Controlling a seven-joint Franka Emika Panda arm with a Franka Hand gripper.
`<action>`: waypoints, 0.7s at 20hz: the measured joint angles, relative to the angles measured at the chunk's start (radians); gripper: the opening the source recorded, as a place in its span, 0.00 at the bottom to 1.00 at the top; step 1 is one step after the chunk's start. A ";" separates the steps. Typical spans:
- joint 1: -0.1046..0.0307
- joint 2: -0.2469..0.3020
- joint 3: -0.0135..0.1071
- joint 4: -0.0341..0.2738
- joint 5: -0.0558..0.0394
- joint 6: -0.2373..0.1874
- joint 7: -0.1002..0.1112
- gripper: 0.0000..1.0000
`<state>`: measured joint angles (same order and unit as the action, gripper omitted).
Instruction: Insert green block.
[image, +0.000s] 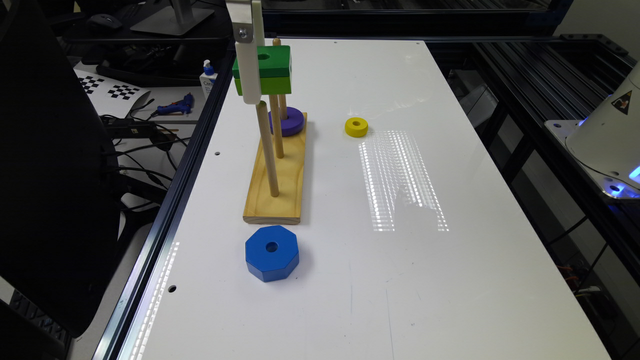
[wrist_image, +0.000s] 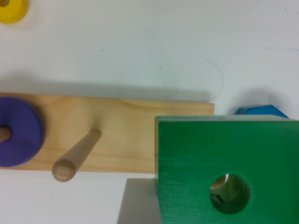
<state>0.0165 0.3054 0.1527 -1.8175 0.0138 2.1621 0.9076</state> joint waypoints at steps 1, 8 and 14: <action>0.000 0.001 0.000 -0.001 0.0000 0.000 0.000 0.00; 0.000 0.009 0.000 -0.006 -0.0002 0.004 0.000 0.00; 0.000 0.016 -0.002 -0.007 -0.0012 0.006 0.000 0.00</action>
<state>0.0160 0.3211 0.1506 -1.8247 0.0126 2.1686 0.9076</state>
